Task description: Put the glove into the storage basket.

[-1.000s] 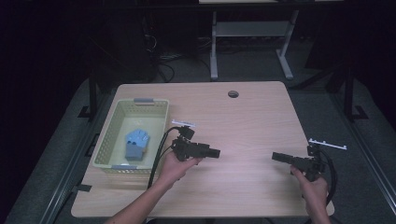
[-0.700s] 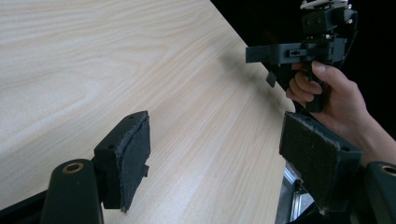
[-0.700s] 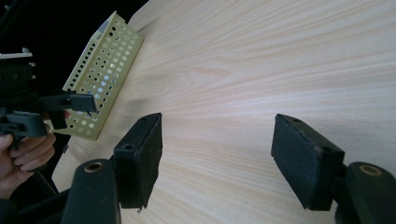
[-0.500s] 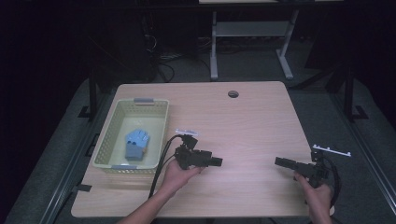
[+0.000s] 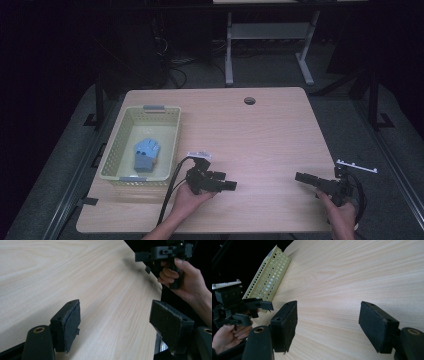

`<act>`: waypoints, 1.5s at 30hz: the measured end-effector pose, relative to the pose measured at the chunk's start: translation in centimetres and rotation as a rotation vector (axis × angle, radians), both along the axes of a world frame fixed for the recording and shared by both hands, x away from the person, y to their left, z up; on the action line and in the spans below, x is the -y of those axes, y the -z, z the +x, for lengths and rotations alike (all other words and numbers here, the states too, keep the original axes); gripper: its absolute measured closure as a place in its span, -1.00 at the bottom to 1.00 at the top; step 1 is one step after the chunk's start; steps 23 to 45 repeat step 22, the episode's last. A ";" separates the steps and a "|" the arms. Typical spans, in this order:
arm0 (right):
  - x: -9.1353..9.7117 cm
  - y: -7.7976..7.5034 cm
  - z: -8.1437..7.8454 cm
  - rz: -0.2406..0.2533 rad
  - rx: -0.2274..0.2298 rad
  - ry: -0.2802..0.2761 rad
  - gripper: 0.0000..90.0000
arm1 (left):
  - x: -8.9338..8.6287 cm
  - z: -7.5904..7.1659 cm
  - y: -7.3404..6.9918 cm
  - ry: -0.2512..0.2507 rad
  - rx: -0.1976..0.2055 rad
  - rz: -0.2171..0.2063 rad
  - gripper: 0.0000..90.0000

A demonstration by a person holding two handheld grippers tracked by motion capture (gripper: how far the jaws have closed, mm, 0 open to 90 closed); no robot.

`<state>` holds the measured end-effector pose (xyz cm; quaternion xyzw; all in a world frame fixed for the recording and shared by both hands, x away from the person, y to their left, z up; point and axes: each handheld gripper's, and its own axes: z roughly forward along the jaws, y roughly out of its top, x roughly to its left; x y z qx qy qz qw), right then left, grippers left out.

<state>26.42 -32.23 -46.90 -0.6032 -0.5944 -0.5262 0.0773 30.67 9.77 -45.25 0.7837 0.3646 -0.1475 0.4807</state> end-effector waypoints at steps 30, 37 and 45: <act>-0.2 0.3 -0.2 0.028 0.023 -0.015 -0.40 | -0.4 -2.6 1.3 0.031 0.033 -0.009 -0.46; -0.2 0.3 -0.2 0.028 0.023 -0.015 -0.40 | -0.4 -2.6 1.3 0.031 0.033 -0.009 -0.46; -0.2 0.3 -0.2 0.028 0.023 -0.015 -0.40 | -0.4 -2.6 1.3 0.031 0.033 -0.009 -0.46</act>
